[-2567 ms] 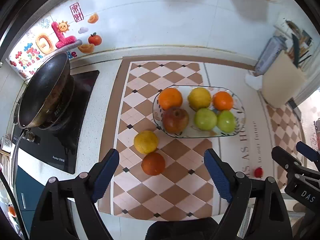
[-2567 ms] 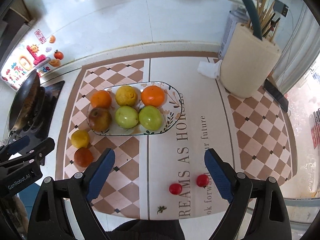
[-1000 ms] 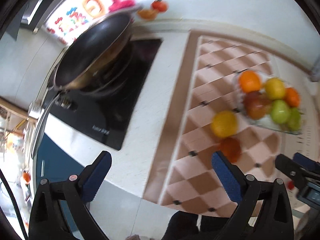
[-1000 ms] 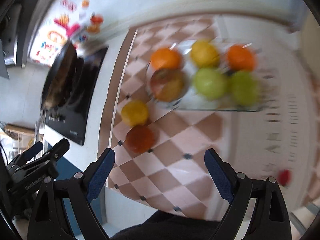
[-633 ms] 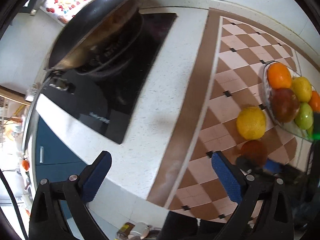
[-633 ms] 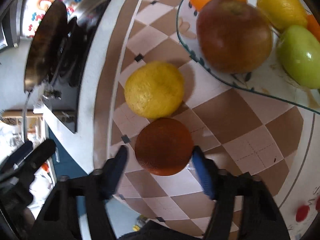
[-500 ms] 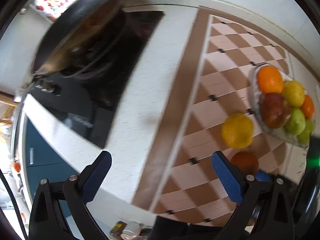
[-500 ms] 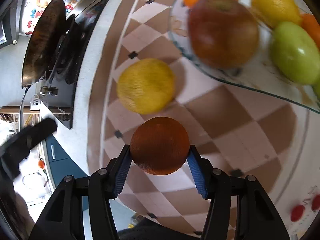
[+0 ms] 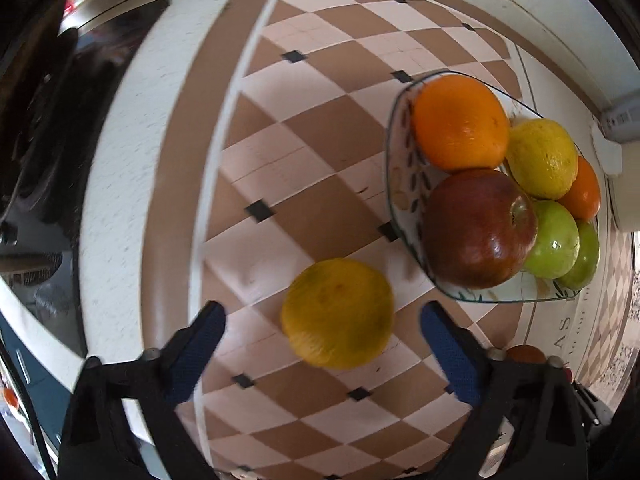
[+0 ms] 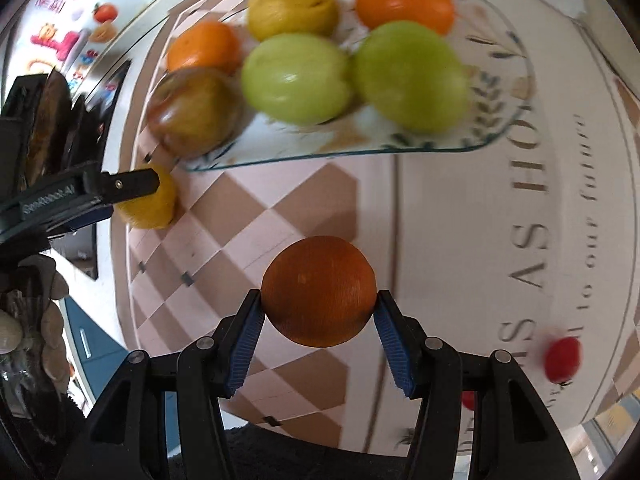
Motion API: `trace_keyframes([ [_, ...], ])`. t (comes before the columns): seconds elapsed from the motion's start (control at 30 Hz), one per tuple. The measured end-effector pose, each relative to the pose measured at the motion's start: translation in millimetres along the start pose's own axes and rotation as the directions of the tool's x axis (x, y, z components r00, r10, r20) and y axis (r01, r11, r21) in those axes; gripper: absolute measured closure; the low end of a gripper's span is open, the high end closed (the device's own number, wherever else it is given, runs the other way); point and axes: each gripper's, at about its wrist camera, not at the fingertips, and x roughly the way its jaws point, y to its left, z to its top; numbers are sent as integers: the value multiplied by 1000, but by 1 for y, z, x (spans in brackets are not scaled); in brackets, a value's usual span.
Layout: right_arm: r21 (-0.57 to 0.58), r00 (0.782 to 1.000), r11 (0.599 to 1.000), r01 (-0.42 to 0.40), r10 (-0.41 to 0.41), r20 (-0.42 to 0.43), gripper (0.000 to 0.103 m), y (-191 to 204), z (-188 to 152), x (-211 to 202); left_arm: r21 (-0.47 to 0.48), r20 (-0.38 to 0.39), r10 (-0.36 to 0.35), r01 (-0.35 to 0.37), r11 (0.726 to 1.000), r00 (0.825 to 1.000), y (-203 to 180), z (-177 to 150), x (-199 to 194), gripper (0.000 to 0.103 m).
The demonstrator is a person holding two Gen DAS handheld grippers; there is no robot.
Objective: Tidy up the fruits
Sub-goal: 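Grasp the dark orange with the right tool while the left tool approaches the yellow lemon, then grasp the yellow lemon with the left tool while the right tool holds the orange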
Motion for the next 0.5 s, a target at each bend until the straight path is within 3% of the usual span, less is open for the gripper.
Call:
trace_keyframes([
  [0.03,6,1000,1000,-4,4,5,44,-5,-1,-3,3,-1,-3,3,1000,1000,-1,1,2,35],
  [0.1,14,1000,1000,-11,11,8,44,-8,-1,-4,-1,-15,-23,23,1000,1000,-3,1,6,46],
  [0.27,5,1000,1000,-14,14,6,44,-13,2,-6,3,-2,-16,16,1000,1000,-9,-8,5,47],
  [0.5,6,999,999,-39,39,18,43,-20,7,-10,15,-22,-62,63,998,998,-24,-53,3,47],
])
